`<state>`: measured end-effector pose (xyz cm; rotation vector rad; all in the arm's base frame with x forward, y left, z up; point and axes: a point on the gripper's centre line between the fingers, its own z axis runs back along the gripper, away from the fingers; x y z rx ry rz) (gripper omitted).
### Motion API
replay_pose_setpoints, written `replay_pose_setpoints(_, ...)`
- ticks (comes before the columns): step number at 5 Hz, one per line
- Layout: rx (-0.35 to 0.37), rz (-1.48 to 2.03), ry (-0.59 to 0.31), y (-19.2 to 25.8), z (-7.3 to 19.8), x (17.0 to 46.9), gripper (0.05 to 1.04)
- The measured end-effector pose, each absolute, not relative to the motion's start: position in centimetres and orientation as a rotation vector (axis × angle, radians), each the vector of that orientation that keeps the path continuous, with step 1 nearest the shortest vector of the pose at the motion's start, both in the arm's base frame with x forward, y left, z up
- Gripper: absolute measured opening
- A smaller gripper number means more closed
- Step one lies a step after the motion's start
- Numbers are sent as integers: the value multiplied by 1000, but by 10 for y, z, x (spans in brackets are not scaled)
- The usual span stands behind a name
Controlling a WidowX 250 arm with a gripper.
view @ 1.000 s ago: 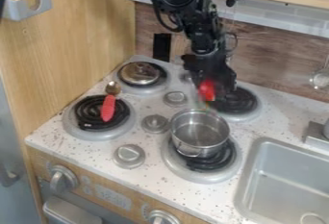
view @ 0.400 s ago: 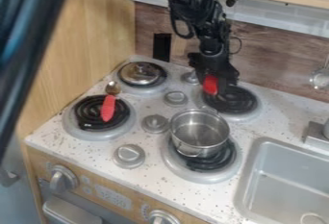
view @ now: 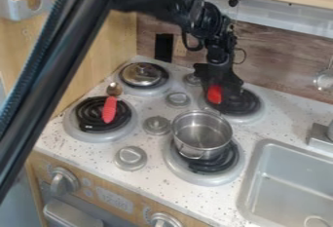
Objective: Take out the food of the pot and put in the right upper burner
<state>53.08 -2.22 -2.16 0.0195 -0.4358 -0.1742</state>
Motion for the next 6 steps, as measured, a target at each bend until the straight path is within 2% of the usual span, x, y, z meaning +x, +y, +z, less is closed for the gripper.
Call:
replay_pose_setpoints(1, 28, -163, -417, -20, -24, 528, 949)
replay_pose_setpoints(2, 28, -153, -415, -14, -21, 508, 1018)
replay_pose_setpoints(3, 14, -155, -484, -15, 6, 488, 1004)
replay_pose_setpoints(4, 4, -110, -501, 4, 28, 464, 999)
replay_pose_setpoints(5, 16, -24, -375, 34, 33, 435, 999)
replay_pose_setpoints(6, 11, -11, -201, 36, 39, 417, 999)
